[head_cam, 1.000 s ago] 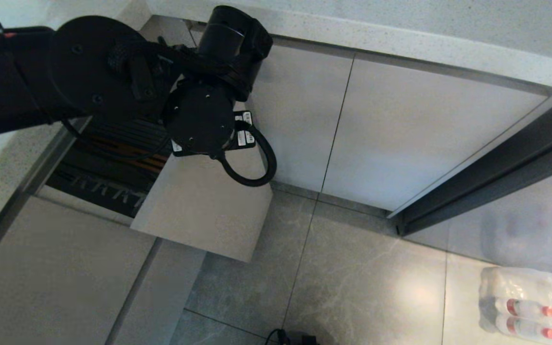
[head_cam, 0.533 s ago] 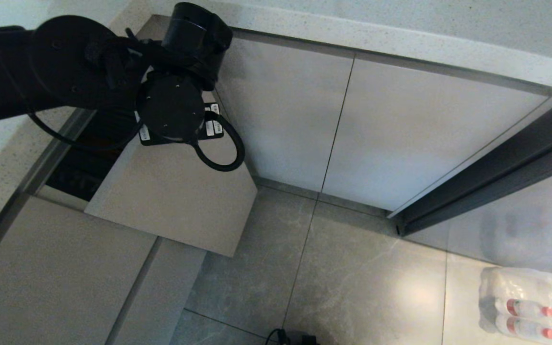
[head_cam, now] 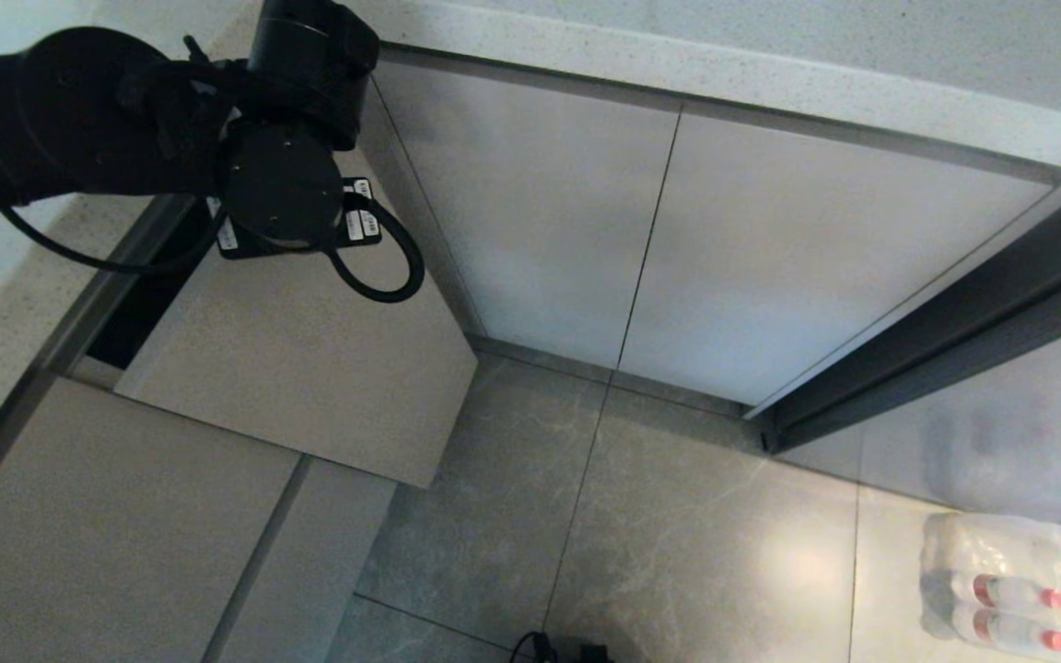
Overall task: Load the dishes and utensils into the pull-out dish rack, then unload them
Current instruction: Close the cupboard
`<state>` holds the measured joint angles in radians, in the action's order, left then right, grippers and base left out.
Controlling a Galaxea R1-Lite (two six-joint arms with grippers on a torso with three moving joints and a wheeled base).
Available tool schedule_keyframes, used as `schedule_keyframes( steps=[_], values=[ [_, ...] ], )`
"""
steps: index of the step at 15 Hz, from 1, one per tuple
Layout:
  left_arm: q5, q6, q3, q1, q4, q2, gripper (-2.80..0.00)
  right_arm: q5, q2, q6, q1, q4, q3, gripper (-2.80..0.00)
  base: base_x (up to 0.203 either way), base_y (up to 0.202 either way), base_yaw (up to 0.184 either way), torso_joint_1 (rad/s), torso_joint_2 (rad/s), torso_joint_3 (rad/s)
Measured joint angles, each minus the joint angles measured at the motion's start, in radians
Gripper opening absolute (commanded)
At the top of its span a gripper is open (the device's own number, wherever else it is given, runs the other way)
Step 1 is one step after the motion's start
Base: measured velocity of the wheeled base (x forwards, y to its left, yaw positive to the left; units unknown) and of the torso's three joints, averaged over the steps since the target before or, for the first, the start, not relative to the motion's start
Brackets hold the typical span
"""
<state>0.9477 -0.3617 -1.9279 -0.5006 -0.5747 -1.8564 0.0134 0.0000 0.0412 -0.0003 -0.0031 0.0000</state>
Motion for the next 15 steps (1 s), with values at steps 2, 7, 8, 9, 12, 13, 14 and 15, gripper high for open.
schedule_keyframes(
  steps=[2, 7, 8, 9, 12, 13, 14, 15],
  values=[
    [0.001, 0.018, 0.000, 0.028, 0.015, 0.003, -2.80, 0.000, 0.000, 0.000, 0.000, 0.000, 0.000, -2.80, 0.000, 0.000, 0.000, 0.000, 0.00, 0.000],
    [0.010, 0.027, 0.000, 0.056, 0.021, 0.008, -2.80, 0.000, 0.000, 0.000, 0.000, 0.000, 0.000, -2.80, 0.000, 0.000, 0.000, 0.000, 0.00, 0.000],
    [0.015, 0.027, 0.001, 0.057, 0.021, 0.008, -2.80, 0.000, 0.000, 0.000, 0.000, 0.000, 0.000, -2.80, 0.000, 0.000, 0.000, 0.000, 0.00, 0.000],
    [0.015, 0.027, 0.001, 0.057, 0.021, 0.008, -2.80, 0.000, 0.000, 0.000, 0.000, 0.000, 0.000, -2.80, 0.000, 0.000, 0.000, 0.000, 0.00, 0.000],
    [0.015, 0.027, 0.001, 0.057, 0.021, 0.008, -2.80, 0.000, 0.000, 0.000, 0.000, 0.000, 0.000, -2.80, 0.000, 0.000, 0.000, 0.000, 0.00, 0.000],
    [0.015, 0.027, 0.001, 0.058, 0.021, 0.008, -2.80, 0.000, 0.000, 0.000, 0.000, 0.000, 0.000, -2.80, 0.000, 0.000, 0.000, 0.000, 0.00, 0.000],
    [0.015, 0.027, 0.001, 0.058, 0.021, 0.008, -2.80, 0.000, 0.000, 0.000, 0.000, 0.000, 0.000, -2.80, 0.000, 0.000, 0.000, 0.000, 0.00, 0.000],
    [0.015, 0.026, 0.001, 0.058, 0.021, 0.008, -2.80, 0.000, 0.000, 0.000, 0.000, 0.000, 0.000, -2.80, 0.000, 0.000, 0.000, 0.000, 0.00, 0.000]
  ],
)
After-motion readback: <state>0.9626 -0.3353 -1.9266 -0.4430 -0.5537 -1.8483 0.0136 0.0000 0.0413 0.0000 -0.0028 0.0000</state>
